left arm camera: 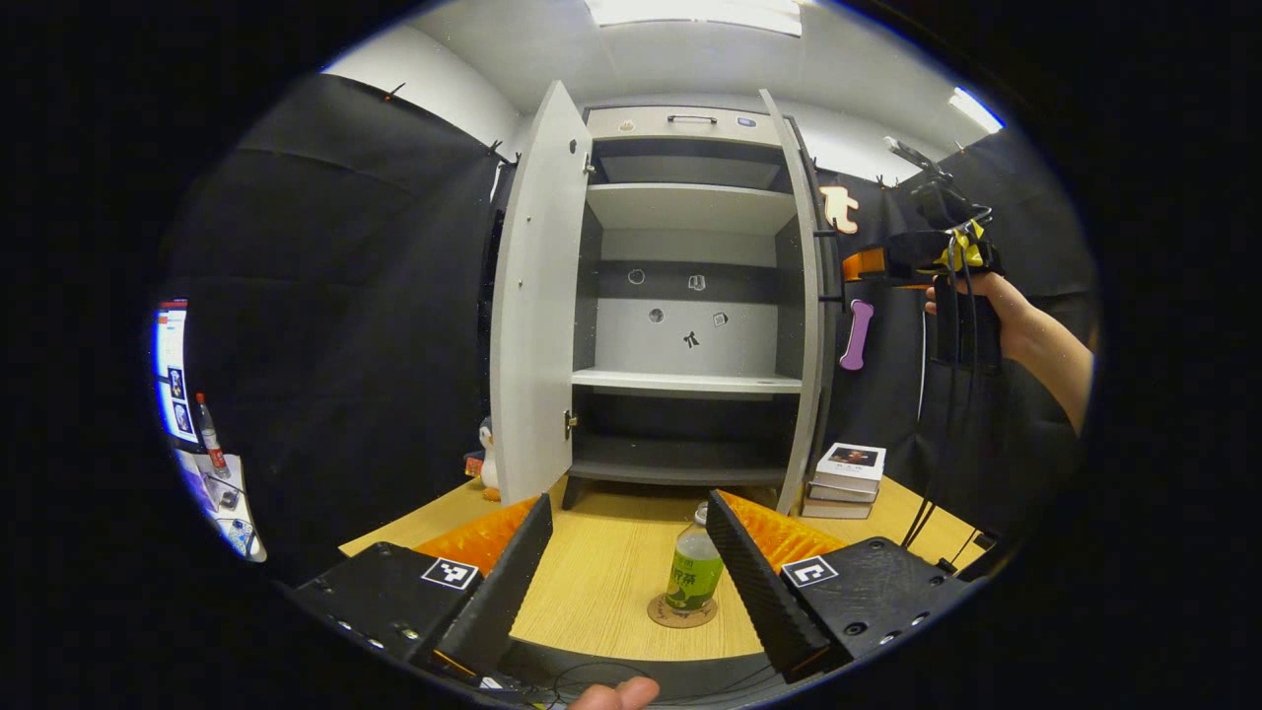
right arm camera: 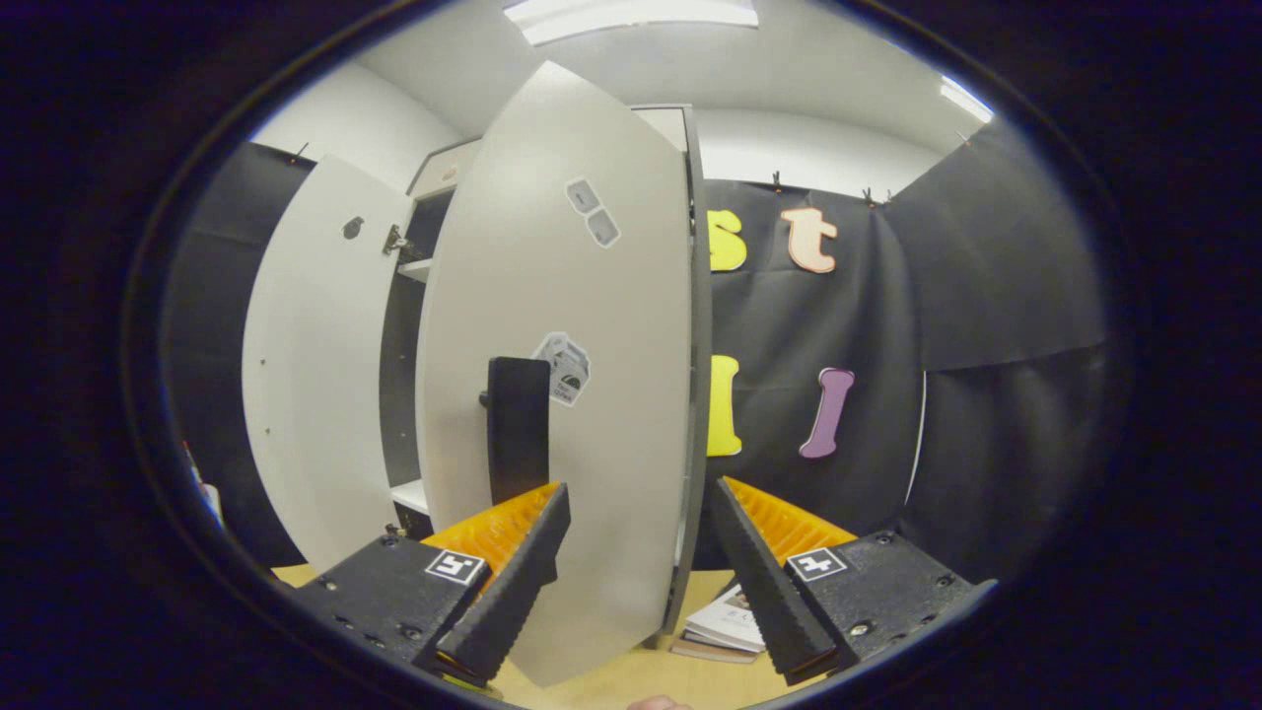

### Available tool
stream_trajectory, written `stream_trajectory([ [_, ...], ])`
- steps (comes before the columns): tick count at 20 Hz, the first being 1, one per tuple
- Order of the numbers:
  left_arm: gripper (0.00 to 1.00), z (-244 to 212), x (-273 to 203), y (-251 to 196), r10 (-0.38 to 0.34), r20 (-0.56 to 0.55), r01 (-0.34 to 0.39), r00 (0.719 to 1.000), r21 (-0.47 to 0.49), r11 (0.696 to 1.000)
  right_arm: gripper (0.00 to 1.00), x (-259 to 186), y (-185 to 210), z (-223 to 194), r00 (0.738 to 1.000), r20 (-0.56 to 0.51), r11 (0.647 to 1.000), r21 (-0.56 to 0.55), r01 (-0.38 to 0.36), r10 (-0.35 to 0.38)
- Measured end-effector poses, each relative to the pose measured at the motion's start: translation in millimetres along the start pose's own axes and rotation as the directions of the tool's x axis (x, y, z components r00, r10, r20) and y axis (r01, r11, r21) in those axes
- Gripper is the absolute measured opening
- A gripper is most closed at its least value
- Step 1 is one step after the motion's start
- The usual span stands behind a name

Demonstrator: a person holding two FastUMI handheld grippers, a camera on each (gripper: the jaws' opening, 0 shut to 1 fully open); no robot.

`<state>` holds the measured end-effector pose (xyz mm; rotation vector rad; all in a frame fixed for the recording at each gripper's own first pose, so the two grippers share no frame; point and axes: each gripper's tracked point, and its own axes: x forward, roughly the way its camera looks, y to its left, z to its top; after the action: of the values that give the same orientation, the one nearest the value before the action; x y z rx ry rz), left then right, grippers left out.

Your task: Grasp the bottle in the cabinet with the left hand and place it on the coaster, then close the right door with the right hand and the left door with the left hand.

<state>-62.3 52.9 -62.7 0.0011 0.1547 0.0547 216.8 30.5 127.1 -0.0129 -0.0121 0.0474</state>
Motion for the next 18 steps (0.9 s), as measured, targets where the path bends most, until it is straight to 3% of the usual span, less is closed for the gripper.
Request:
stream_trajectory([
  [3, 0.96, -3.8, -2.5, 10.6, 0.027, -0.012, -0.027, 1.000, 0.003, 1.000, 0.96, 14.9, 26.0, -4.5, 0.997, -0.024, 0.997, -0.028, -0.076, 0.075],
  [7, 0.96, -4.5, -4.4, 23.1, 0.066, -0.016, -0.066, 0.998, -0.011, 0.998, 0.95, 6.0, 45.0, -1.5, 0.995, 0.008, 0.994, -0.036, -0.103, 0.103],
  [12, 0.95, 6.3, -1.1, 36.4, 0.090, -0.004, -0.090, 0.996, -0.002, 0.996, 0.96, -48.4, 43.4, -12.3, 0.993, 0.033, 0.994, -0.007, -0.112, 0.112],
  [18, 0.95, 57.9, 29.6, 56.2, 0.102, 0.064, -0.101, 0.993, -0.009, 0.995, 0.94, -137.0, 36.5, -63.2, 0.991, 0.064, 0.992, 0.035, -0.120, 0.117],
])
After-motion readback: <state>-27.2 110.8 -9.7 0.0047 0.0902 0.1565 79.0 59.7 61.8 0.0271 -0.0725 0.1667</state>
